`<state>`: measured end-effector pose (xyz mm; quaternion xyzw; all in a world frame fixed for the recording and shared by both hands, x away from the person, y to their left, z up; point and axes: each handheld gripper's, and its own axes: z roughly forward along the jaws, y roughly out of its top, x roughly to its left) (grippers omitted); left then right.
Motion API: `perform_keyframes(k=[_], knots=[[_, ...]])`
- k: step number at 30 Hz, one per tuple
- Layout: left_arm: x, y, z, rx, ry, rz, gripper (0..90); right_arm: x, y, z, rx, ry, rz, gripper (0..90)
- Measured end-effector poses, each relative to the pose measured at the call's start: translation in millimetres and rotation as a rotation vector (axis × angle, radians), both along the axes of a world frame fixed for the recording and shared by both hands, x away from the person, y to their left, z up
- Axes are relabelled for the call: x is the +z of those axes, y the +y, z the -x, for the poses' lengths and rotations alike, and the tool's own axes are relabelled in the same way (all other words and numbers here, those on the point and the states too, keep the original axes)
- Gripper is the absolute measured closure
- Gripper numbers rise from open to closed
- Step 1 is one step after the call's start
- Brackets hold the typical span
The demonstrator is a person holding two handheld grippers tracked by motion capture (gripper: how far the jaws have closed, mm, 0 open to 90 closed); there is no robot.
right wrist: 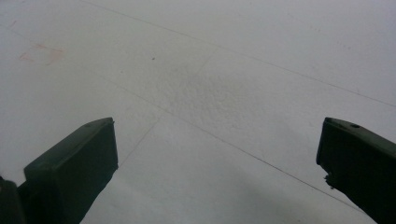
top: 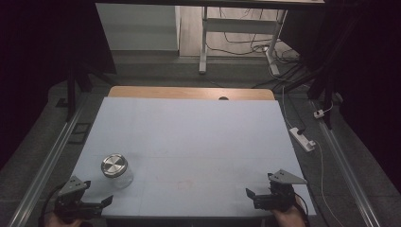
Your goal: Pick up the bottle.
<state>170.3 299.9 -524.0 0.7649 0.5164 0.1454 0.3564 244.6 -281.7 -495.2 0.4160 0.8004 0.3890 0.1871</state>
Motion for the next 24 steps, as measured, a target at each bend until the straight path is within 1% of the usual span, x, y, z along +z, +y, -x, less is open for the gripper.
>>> perform_keyframes(k=[5, 9, 12, 16, 18, 20, 21, 24], knots=[[-0.7, 1.4, -0.9, -0.009, 0.017, 0.014, 0.0, 0.1, 0.9, -0.4, 0.014, 0.004, -0.001, 0.0], [-0.5, 1.2, -1.3, -0.006, 0.018, 0.01, 0.0, 0.2, 0.5, -0.8, 0.03, 0.023, -0.023, 0.0], [-0.5, 1.7, -1.6, -0.009, 0.018, 0.013, 0.0, -0.1, 0.2, -1.4, 0.031, 0.029, -0.032, 0.0], [-0.8, 1.4, -1.9, -0.009, 0.016, 0.006, 0.0, -0.4, 1.0, -1.7, 0.039, 0.033, -0.023, 0.0], [-0.9, 0.7, -2.3, -0.011, 0.023, 0.0, 0.0, -0.5, 1.9, -1.7, 0.045, 0.033, -0.014, 0.0], [-1.2, -1.2, -2.9, -0.018, 0.023, -0.023, 0.0, -0.7, 2.5, -1.6, 0.057, 0.035, -0.011, 0.0], [-1.0, -1.6, -3.0, -0.023, 0.025, -0.027, 0.0, -0.7, 3.0, -1.5, 0.062, 0.034, -0.006, 0.0], [-0.4, -2.3, -3.0, -0.031, 0.019, -0.026, 0.0, -1.0, 4.7, -1.1, 0.072, 0.035, 0.006, 0.0]])
